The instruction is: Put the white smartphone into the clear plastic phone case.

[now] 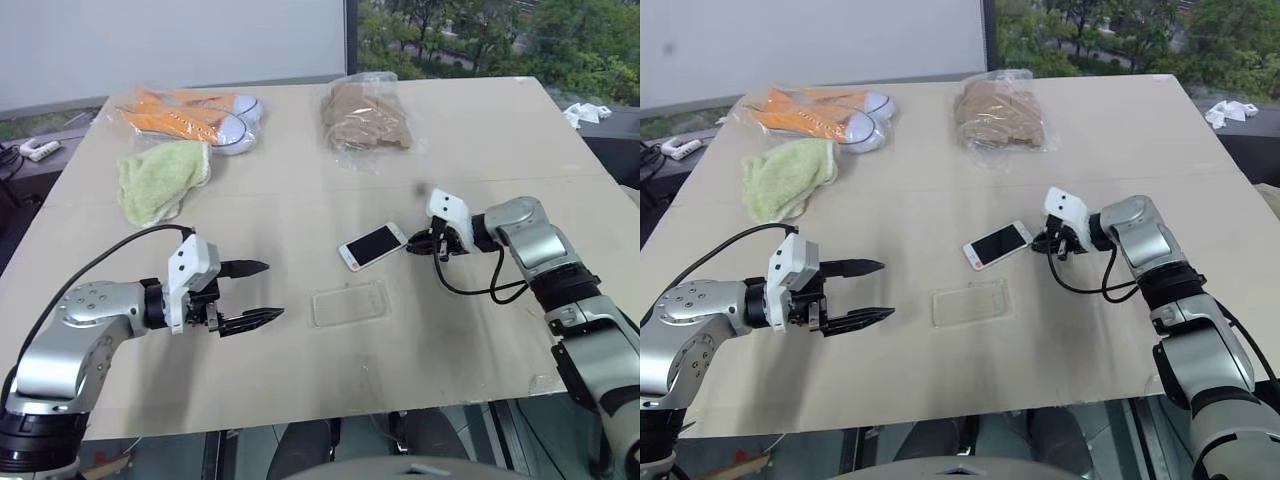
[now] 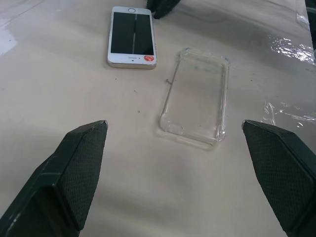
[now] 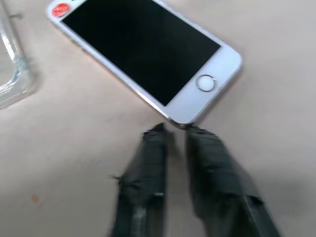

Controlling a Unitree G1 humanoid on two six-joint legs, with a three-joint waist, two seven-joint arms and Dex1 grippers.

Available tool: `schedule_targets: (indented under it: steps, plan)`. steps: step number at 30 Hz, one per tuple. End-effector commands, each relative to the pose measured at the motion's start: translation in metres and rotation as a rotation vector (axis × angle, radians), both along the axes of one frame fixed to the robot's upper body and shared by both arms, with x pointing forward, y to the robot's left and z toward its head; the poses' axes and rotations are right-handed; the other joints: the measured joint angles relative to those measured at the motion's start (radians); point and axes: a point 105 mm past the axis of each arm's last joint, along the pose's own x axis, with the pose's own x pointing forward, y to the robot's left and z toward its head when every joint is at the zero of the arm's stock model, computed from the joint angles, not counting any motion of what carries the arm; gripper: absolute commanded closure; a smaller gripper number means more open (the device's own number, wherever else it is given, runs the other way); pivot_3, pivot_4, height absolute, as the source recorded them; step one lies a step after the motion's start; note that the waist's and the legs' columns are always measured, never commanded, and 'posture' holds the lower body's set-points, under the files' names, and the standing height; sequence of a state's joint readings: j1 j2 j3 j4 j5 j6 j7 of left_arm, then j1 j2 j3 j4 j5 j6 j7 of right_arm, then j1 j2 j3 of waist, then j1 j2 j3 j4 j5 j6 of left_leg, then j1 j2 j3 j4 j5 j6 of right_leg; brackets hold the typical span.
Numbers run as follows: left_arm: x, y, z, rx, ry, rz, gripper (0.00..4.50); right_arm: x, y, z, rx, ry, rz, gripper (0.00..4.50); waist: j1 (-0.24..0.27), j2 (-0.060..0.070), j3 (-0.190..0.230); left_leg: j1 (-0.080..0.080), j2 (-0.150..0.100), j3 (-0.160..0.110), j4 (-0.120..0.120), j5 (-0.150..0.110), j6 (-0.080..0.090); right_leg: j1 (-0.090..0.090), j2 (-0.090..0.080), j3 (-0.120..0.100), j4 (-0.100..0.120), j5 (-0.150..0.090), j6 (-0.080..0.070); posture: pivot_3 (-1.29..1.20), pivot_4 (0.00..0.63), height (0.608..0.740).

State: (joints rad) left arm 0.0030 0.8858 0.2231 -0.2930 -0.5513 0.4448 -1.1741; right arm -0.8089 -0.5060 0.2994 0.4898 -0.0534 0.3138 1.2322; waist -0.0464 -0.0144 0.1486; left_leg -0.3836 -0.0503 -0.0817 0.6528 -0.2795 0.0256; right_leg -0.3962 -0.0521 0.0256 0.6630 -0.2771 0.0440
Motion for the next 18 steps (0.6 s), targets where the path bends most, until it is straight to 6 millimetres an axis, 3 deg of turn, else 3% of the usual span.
schedule_targets:
  steps: [1, 6, 10, 12, 18]
  plan:
    - [-0.001, -0.002, 0.006, 0.008, -0.035, -0.020, 0.00, 0.001, 0.001, 0.003, -0.020, -0.019, 0.042, 2.23, -0.001, 0.000, 0.000, 0.000, 0.000, 0.000, 0.000, 0.000, 0.000, 0.000, 0.000, 0.000, 0.000, 0.000, 0.000, 0.00, 0.150, 0.740]
    - [-0.001, 0.000, 0.006, 0.016, -0.041, -0.012, 0.00, 0.011, 0.008, 0.026, -0.004, -0.073, 0.084, 0.04, 0.004, 0.002, 0.002, 0.001, 0.000, 0.001, 0.000, 0.000, 0.000, 0.000, 0.000, 0.000, 0.001, 0.002, -0.002, 0.00, 0.150, 0.740]
    - [0.000, 0.001, 0.006, 0.018, -0.045, -0.010, 0.00, 0.021, 0.022, 0.041, 0.035, -0.096, 0.091, 0.04, 0.003, 0.002, 0.002, 0.000, 0.000, 0.000, 0.000, 0.001, -0.001, -0.001, 0.000, 0.000, 0.001, 0.002, -0.002, 0.00, 0.150, 0.740]
    - [0.000, 0.000, 0.007, 0.017, -0.050, -0.012, 0.00, 0.024, 0.040, 0.045, 0.044, -0.090, 0.128, 0.04, 0.004, 0.002, 0.002, -0.001, 0.000, 0.000, -0.001, 0.001, -0.001, -0.002, 0.000, -0.001, 0.000, 0.002, -0.002, 0.00, 0.150, 0.740]
    - [0.000, -0.001, 0.008, 0.020, -0.057, -0.013, 0.00, 0.023, 0.067, 0.026, -0.009, 0.003, 0.179, 0.04, 0.004, 0.002, 0.002, -0.013, 0.000, 0.000, 0.001, 0.001, -0.002, -0.013, 0.000, -0.002, 0.001, 0.002, -0.002, 0.00, 0.150, 0.740]
